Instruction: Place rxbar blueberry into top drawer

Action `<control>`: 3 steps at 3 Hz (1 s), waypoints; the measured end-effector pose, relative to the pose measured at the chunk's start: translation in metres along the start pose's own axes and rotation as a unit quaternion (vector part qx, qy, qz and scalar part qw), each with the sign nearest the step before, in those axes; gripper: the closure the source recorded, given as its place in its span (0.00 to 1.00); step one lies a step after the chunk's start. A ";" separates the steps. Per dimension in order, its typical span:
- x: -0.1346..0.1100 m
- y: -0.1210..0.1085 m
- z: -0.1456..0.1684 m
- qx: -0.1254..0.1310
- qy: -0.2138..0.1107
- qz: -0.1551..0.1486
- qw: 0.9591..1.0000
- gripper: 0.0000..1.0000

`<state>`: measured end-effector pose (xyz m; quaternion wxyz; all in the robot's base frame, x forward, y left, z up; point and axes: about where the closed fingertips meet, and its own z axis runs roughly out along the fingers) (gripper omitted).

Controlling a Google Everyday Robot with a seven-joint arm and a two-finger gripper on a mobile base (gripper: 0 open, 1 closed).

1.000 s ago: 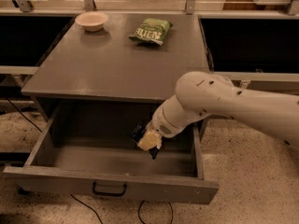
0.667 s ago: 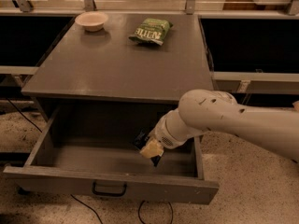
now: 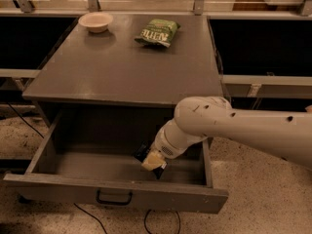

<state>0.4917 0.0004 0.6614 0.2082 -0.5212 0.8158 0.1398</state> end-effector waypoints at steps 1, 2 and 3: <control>0.000 0.000 0.000 0.000 0.000 0.000 1.000 1.00; -0.013 -0.002 0.028 -0.026 0.007 -0.003 1.000 1.00; -0.013 -0.002 0.028 -0.026 0.007 -0.002 1.000 1.00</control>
Offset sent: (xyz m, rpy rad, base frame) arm 0.0102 0.0181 -0.0124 0.0021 0.0352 0.0312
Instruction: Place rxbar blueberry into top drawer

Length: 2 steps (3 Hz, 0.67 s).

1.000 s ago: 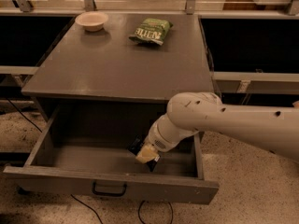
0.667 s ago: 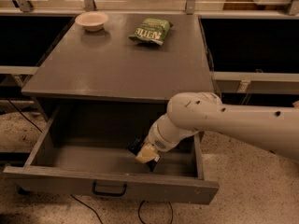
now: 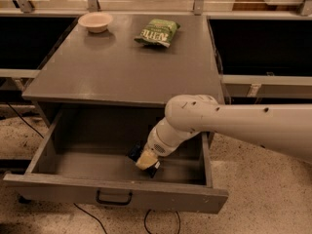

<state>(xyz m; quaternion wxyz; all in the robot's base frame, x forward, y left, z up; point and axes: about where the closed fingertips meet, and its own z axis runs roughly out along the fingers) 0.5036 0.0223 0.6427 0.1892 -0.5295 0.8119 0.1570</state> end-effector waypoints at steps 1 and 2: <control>0.012 0.003 0.016 -0.004 0.010 0.024 1.000 1.00; 0.013 0.005 0.035 -0.021 0.008 0.027 0.999 1.00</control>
Offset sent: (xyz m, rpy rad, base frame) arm -0.0055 -0.0015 -0.0282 -0.0165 0.0468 -0.0546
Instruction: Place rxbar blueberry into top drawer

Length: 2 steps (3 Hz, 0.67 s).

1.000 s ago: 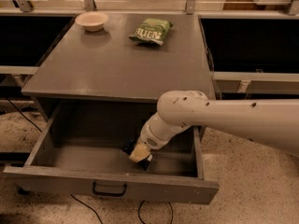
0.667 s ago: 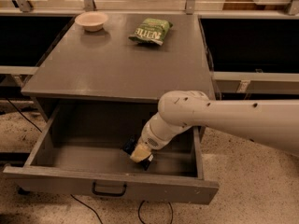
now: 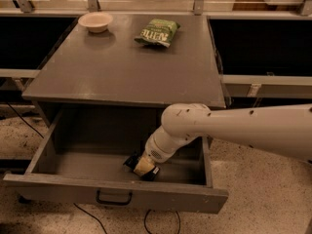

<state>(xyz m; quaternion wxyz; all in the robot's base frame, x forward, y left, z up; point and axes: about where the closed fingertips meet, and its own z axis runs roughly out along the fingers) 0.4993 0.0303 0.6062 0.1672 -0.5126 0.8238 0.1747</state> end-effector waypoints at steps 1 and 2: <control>0.000 0.000 0.000 0.000 0.000 0.000 1.000 1.00; 0.000 0.000 0.000 0.000 0.000 0.000 1.000 0.84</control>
Offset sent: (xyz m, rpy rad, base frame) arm 0.0000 0.0000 0.0000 0.0000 0.0000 0.0000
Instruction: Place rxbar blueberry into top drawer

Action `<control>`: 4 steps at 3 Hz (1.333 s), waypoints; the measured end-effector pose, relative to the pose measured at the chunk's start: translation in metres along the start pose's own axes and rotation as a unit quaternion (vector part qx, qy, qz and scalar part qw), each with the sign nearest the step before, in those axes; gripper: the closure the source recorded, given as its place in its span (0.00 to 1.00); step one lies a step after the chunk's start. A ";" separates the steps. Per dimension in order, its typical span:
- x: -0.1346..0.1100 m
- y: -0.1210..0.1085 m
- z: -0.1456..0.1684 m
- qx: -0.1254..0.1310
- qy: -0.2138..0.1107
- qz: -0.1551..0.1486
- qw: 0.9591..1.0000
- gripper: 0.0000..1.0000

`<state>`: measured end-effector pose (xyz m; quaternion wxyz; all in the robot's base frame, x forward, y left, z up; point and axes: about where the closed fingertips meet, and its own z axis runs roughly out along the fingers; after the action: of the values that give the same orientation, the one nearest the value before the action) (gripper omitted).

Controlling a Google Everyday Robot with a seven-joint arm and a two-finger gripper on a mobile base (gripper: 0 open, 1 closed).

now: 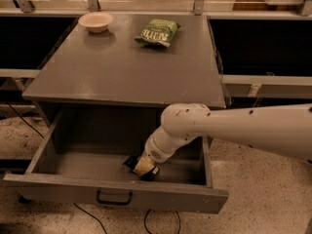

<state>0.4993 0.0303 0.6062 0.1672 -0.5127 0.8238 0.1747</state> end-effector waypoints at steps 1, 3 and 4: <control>0.000 0.000 0.000 0.000 0.000 0.000 1.000 0.62; 0.000 0.000 0.000 0.000 0.000 0.000 1.000 0.15; 0.000 0.000 0.000 0.000 0.000 0.000 1.000 0.00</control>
Offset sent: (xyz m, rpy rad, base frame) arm 0.0000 0.0000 0.0000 0.0000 0.0000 0.0000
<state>0.4992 0.0303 0.6062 0.1672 -0.5127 0.8238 0.1747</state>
